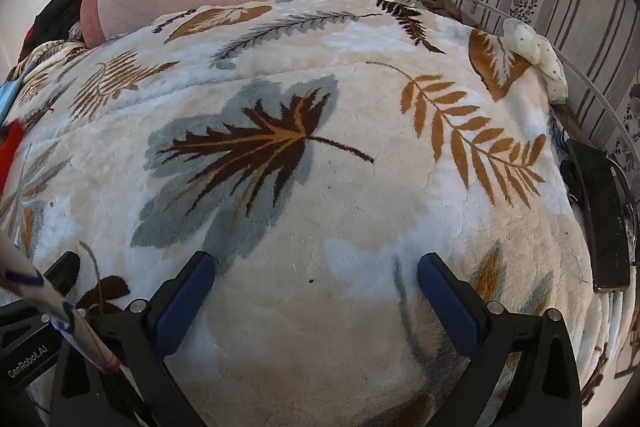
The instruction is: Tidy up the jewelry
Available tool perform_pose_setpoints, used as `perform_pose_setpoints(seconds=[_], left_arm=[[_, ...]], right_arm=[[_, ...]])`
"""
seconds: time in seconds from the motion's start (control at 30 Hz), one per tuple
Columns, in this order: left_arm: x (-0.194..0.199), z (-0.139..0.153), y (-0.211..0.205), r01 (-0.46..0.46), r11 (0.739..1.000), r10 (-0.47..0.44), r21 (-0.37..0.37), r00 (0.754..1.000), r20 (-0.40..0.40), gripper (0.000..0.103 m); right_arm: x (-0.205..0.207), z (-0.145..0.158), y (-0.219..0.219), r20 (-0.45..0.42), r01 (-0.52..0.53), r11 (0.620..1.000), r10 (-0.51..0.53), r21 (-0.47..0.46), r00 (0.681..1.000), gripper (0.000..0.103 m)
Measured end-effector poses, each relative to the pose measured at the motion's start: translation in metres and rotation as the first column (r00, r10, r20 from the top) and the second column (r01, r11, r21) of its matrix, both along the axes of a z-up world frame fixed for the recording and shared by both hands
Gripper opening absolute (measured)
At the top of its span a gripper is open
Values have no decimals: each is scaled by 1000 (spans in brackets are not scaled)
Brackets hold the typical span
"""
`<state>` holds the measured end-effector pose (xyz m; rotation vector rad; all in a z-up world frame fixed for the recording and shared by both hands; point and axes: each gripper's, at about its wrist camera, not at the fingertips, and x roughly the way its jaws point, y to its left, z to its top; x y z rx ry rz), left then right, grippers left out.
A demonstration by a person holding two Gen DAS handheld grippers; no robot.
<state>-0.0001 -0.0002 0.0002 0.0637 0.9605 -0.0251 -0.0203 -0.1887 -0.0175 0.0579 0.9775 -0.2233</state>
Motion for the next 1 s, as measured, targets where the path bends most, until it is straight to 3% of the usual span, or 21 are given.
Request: perform_pose_setpoints(seconds=[1.0], left_arm=[[7, -4, -13, 0, 1000, 0, -2, 1000, -6, 103]], right_arm=[[-2, 2, 0, 5, -14, 1000, 14, 22, 1000, 103]])
